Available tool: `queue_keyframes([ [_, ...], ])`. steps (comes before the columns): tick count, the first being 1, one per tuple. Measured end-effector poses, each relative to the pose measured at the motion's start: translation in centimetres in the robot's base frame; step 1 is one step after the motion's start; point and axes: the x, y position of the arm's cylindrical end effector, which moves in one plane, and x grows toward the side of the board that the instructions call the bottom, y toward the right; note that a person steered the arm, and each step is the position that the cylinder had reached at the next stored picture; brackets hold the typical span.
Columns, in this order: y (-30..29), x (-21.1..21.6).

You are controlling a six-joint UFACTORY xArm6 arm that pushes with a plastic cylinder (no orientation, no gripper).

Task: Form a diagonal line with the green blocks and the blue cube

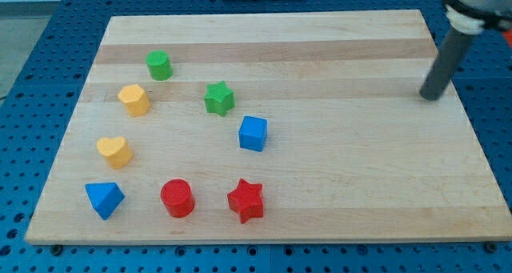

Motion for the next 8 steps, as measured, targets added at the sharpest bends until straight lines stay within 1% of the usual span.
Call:
queue_keyframes([
  [1, -9.5, 2.1],
  [2, -20.1, 5.3],
  [3, -26.0, 9.7],
  [4, -26.7, 12.9],
  [5, -23.0, 9.8],
  [6, -22.9, 3.4],
  [7, -27.9, -0.3],
  [8, -33.4, -0.3],
])
